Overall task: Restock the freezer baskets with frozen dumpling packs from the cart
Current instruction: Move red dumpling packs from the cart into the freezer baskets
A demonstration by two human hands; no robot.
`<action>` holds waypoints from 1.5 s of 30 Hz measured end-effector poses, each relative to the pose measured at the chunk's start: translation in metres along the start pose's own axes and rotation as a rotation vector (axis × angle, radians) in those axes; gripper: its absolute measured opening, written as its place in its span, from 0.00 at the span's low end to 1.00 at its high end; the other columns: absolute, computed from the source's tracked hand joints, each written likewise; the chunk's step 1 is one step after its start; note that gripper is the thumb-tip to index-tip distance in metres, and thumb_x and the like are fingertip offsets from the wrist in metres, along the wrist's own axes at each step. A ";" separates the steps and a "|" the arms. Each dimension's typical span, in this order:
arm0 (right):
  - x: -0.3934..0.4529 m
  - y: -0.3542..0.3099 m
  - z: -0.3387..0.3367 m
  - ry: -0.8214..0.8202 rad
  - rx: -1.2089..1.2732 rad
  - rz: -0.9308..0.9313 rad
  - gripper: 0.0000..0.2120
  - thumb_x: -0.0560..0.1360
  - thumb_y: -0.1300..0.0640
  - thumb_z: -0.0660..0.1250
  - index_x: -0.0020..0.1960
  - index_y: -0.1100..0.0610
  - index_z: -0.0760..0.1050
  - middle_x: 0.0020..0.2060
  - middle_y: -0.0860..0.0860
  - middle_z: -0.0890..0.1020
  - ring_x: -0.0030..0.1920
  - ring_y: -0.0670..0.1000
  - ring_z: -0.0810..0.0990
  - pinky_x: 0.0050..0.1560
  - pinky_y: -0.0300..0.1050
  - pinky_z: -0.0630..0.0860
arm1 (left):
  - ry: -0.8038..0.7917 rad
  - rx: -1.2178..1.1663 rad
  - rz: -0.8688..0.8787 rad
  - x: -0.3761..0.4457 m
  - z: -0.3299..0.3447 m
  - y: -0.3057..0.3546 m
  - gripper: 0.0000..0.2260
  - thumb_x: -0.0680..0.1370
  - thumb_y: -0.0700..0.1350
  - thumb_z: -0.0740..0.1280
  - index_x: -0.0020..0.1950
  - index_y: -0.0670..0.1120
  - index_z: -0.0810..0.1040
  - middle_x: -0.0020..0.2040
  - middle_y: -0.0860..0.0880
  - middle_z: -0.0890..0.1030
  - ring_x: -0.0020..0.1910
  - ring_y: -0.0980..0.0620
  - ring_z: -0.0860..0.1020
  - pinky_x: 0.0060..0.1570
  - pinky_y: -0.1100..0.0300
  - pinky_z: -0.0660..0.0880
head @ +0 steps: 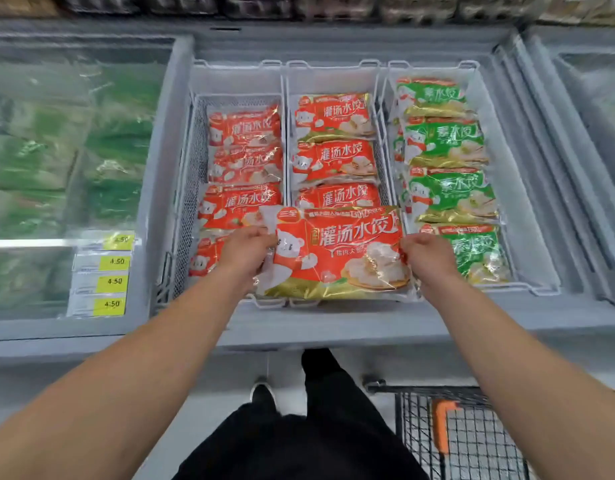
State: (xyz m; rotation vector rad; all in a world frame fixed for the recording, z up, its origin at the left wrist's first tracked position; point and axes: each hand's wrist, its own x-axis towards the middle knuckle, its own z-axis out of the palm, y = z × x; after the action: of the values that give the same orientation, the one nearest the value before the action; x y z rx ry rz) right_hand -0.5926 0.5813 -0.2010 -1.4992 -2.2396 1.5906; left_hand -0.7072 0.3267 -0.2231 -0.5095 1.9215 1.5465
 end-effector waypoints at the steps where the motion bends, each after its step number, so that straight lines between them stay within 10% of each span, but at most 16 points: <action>1: 0.016 -0.008 0.001 -0.013 -0.006 0.008 0.13 0.77 0.64 0.64 0.35 0.56 0.79 0.37 0.56 0.83 0.40 0.54 0.80 0.45 0.47 0.76 | 0.023 -0.003 -0.013 0.009 0.009 0.008 0.06 0.67 0.43 0.74 0.32 0.49 0.80 0.38 0.44 0.82 0.42 0.44 0.79 0.42 0.51 0.74; 5: 0.071 -0.024 0.006 -0.028 -0.048 0.051 0.11 0.77 0.60 0.64 0.43 0.63 0.82 0.46 0.61 0.85 0.49 0.60 0.84 0.52 0.55 0.81 | 0.075 0.034 -0.062 0.044 0.037 0.027 0.07 0.74 0.38 0.73 0.37 0.46 0.81 0.42 0.38 0.83 0.42 0.44 0.79 0.41 0.51 0.74; 17: 0.180 -0.054 0.031 -0.111 -0.258 0.063 0.13 0.82 0.56 0.59 0.44 0.58 0.79 0.34 0.53 0.79 0.31 0.45 0.73 0.28 0.38 0.67 | 0.151 0.162 -0.164 0.135 0.077 0.066 0.06 0.73 0.41 0.75 0.48 0.44 0.84 0.42 0.45 0.85 0.38 0.47 0.82 0.37 0.55 0.78; 22: 0.218 -0.060 0.046 -0.155 -0.291 0.115 0.11 0.79 0.59 0.62 0.54 0.61 0.82 0.47 0.56 0.84 0.42 0.54 0.81 0.44 0.44 0.77 | 0.190 0.241 -0.203 0.165 0.093 0.079 0.07 0.76 0.39 0.72 0.53 0.43 0.83 0.51 0.40 0.85 0.47 0.42 0.82 0.55 0.46 0.80; 34: 0.202 -0.061 0.050 -0.352 -0.277 0.185 0.21 0.78 0.58 0.67 0.70 0.59 0.71 0.67 0.55 0.75 0.64 0.56 0.73 0.60 0.46 0.67 | 0.054 0.477 -0.115 0.149 0.096 0.086 0.20 0.77 0.43 0.69 0.69 0.45 0.77 0.71 0.46 0.76 0.69 0.45 0.73 0.72 0.49 0.67; 40: 0.155 -0.061 0.044 -0.324 -0.276 0.105 0.25 0.78 0.54 0.67 0.73 0.58 0.69 0.69 0.55 0.74 0.66 0.57 0.73 0.65 0.48 0.67 | -0.055 0.589 0.048 0.110 0.080 0.081 0.20 0.79 0.45 0.68 0.71 0.43 0.76 0.69 0.46 0.77 0.67 0.46 0.75 0.64 0.60 0.68; 45: 0.094 -0.044 0.038 -0.243 -0.261 0.053 0.20 0.77 0.53 0.66 0.68 0.56 0.72 0.57 0.54 0.79 0.53 0.54 0.77 0.55 0.48 0.73 | -0.156 0.622 0.190 0.070 0.055 0.069 0.18 0.79 0.43 0.68 0.69 0.43 0.76 0.62 0.47 0.80 0.43 0.60 0.77 0.37 0.77 0.70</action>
State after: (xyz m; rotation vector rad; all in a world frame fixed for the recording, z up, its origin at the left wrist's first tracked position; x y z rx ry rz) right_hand -0.6922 0.6180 -0.2321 -1.5018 -2.6522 1.6276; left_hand -0.7910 0.4022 -0.2271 0.0625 2.2257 0.9689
